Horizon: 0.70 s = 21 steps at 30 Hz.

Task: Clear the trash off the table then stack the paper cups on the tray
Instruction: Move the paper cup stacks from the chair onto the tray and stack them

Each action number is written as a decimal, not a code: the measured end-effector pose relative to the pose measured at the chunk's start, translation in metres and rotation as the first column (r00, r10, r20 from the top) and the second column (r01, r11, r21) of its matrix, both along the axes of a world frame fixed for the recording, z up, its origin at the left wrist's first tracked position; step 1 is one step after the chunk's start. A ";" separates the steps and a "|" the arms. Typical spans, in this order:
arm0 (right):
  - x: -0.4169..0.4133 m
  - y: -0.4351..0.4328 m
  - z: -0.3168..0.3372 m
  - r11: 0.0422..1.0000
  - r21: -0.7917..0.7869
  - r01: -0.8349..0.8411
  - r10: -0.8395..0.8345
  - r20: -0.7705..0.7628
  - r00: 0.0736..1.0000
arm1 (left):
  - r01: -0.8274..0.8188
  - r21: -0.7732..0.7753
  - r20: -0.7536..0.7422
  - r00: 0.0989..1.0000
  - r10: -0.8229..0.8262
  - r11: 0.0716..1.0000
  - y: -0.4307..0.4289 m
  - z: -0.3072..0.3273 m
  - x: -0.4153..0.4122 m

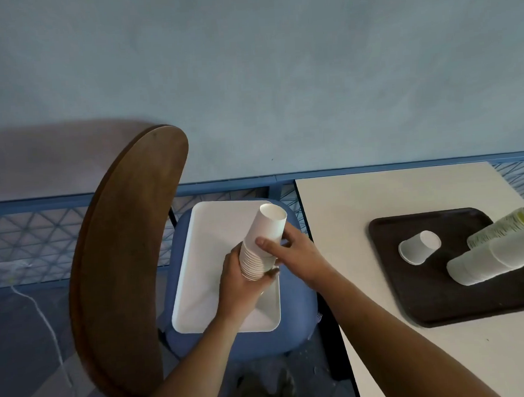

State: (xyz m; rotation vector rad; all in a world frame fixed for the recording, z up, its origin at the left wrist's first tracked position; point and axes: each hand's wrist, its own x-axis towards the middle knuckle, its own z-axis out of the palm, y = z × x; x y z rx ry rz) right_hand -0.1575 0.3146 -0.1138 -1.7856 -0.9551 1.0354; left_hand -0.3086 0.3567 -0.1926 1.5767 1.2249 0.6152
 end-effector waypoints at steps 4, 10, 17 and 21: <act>0.023 -0.021 0.027 0.996 0.047 0.077 -0.080 0.083 0.993 | 0.065 -0.006 0.045 0.997 -0.065 0.998 -0.021 0.042 0.029; 0.071 -0.075 0.064 0.975 0.111 0.194 -0.218 0.280 0.935 | 0.168 -0.038 0.089 0.982 -0.164 0.985 -0.066 0.072 0.084; 0.146 -0.155 0.083 0.990 0.074 0.124 -0.140 0.296 0.945 | 0.219 0.023 0.061 0.974 -0.220 0.976 -0.135 0.091 0.140; 0.182 -0.203 0.087 0.996 0.050 0.077 -0.088 0.275 0.957 | 0.222 0.032 0.018 0.975 -0.222 0.975 -0.177 0.095 0.168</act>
